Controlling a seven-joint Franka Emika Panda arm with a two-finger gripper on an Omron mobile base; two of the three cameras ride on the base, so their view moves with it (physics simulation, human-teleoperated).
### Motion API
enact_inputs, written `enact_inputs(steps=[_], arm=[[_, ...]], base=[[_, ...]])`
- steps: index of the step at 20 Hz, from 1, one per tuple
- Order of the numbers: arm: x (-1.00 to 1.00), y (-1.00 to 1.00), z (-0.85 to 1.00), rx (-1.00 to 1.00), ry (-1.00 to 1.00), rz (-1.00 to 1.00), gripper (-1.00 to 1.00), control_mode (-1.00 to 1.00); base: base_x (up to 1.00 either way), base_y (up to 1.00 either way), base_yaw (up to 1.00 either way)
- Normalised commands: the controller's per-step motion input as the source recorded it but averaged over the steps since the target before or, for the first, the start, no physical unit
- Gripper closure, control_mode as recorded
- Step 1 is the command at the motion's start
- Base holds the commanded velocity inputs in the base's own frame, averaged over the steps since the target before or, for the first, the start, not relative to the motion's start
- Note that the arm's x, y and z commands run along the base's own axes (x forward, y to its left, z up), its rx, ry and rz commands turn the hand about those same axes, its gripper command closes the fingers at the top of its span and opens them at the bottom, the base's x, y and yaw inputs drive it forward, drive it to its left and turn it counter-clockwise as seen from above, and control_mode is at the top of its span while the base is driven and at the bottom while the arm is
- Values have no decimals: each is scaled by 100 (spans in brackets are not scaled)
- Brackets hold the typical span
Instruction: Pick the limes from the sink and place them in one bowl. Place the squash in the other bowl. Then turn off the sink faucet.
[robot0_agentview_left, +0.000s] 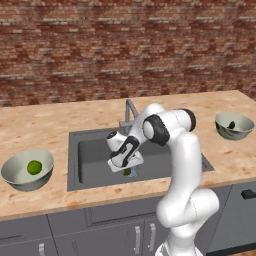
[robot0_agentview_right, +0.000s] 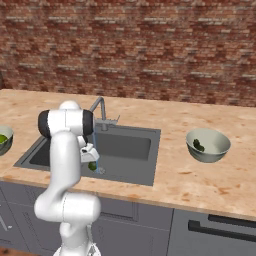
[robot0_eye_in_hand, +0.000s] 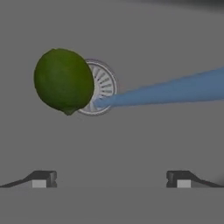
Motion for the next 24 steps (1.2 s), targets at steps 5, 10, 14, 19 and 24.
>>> enact_inputs(steps=[5,10,14,19,24], arm=[[33,0,-21,0,1,0,-100,-100],[36,0,-21,0,0,0,-100,-100],[33,0,-21,0,0,0,-100,-100],[29,0,-19,0,0,0,-100,-100],[29,3,-21,0,0,0,-100,-100]], base=[[0,0,0],[0,0,0],[0,0,0],[0,0,0],[0,0,0]])
